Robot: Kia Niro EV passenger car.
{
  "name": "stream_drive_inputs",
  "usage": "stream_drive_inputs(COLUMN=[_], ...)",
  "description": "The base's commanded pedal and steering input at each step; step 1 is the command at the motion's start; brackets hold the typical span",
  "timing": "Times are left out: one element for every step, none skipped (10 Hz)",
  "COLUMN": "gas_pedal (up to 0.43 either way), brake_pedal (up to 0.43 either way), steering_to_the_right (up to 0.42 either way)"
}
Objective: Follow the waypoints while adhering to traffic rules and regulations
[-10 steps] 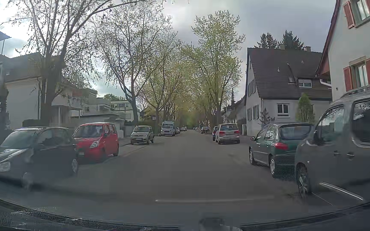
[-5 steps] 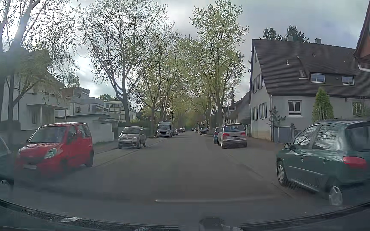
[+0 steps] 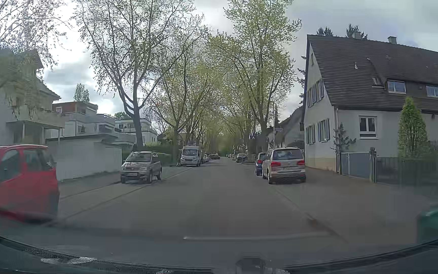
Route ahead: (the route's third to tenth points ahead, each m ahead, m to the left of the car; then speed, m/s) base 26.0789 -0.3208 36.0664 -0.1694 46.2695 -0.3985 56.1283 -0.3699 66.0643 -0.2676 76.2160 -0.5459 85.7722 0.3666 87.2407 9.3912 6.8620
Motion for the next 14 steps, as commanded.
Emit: stream_drive_inputs(gas_pedal=[0.067,0.059,0.047,0.039,0.020,0.020,0.008,0.008,0.008,0.008,0.000,0.000,0.000,0.000], brake_pedal=[0.000,0.000,0.000,0.000,0.000,0.000,0.000,0.000,0.000,0.000,0.000,0.000,0.000,0.000], steering_to_the_right=[0.007,0.007,0.007,0.007,0.007,0.007,0.007,0.006,0.006,0.005,0.005,0.004,0.004,0.004])
